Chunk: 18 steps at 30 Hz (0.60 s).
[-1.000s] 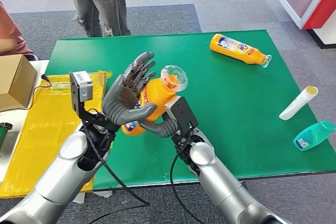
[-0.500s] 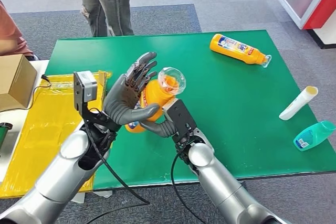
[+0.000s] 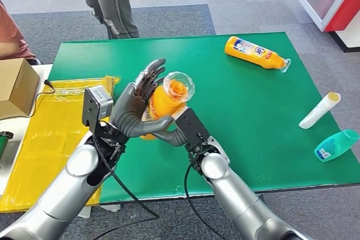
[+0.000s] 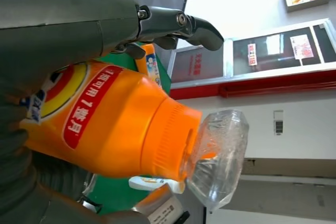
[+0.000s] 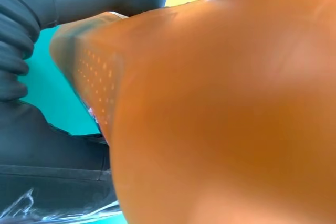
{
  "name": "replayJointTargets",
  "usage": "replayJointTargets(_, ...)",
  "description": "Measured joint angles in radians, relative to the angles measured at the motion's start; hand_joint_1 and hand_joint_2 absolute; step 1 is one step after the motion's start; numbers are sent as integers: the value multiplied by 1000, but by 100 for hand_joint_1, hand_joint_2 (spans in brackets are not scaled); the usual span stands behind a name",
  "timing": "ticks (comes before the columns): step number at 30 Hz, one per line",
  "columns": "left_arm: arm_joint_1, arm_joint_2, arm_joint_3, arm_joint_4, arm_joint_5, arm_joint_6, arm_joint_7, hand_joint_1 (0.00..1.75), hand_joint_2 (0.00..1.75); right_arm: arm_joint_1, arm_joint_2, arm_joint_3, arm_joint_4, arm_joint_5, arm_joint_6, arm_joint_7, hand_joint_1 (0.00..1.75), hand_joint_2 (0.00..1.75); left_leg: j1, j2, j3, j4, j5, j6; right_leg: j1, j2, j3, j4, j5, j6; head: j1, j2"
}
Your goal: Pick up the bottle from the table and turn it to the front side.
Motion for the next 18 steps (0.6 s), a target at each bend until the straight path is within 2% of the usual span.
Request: replayJointTargets(18, 82, 14, 45, -45, -56, 17, -52, 0, 175, -20, -31, -107, -16, 55, -78, 9, 175, 175, 0, 0, 0, 0, 0, 0, 0, 0, 0, 0, 0, 0, 0, 0)
